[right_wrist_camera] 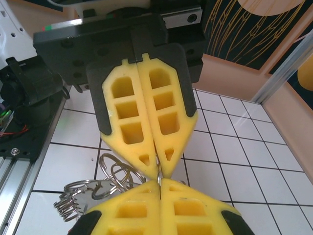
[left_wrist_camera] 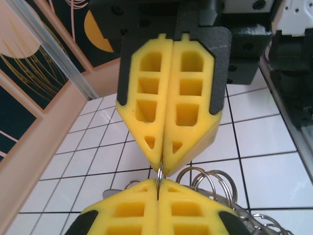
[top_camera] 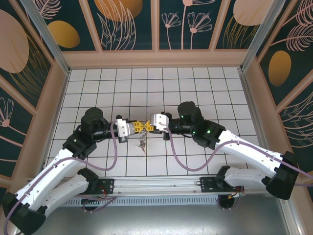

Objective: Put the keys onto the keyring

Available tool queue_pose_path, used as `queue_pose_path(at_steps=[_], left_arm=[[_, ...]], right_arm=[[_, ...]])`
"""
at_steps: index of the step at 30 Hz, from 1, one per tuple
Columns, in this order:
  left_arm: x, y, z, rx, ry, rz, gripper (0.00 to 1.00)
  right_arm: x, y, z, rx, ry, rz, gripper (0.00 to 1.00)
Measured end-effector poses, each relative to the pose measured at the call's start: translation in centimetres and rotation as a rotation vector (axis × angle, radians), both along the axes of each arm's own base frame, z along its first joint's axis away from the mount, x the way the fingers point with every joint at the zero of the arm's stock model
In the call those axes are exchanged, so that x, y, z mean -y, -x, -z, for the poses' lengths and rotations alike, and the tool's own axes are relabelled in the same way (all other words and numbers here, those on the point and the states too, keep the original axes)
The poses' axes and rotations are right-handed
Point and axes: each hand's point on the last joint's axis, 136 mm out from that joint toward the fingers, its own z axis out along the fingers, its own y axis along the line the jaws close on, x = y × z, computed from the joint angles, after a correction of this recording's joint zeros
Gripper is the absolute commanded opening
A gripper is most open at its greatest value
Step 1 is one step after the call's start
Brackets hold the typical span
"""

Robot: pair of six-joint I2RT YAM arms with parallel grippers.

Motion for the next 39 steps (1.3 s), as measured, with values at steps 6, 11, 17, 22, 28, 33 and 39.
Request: queue_pose_path(at_steps=[6,11,17,22,28,33,39], left_arm=[[-0.2,0.2,-0.4,0.036,0.0,-0.001,0.0],[-0.4,0.5,-0.9,0.06,0.017,0.004,0.0],[-0.2,1.4,-1.2,0.051,0.106,0.036,0.0],[0.2,1.9,-1.5,0.008,0.169,0.073,0.0],[0.4,2.2,-2.1,-0.023,0.238,0.095,0.0],[0.4,2.3,-2.2,-0.044,0.273,0.103,0.0],[0.6,2.4,-2.2,-0.07,0.308,0.12,0.0]], right_arm=[[-0.1,0.0,-0.3,0.02,0.0,0.0,0.13],[0.4,-0.2,-0.7,0.03,0.015,0.031,0.31],[1.4,0.3,-1.9,0.021,-0.013,0.049,0.33],[1.7,0.5,-1.8,-0.002,-0.031,0.056,0.33],[1.4,0.7,-1.6,-0.021,-0.031,0.036,0.33],[1.3,0.8,-1.2,-0.039,-0.03,0.026,0.32],[0.8,1.1,-1.3,-0.053,-0.046,-0.004,0.19]])
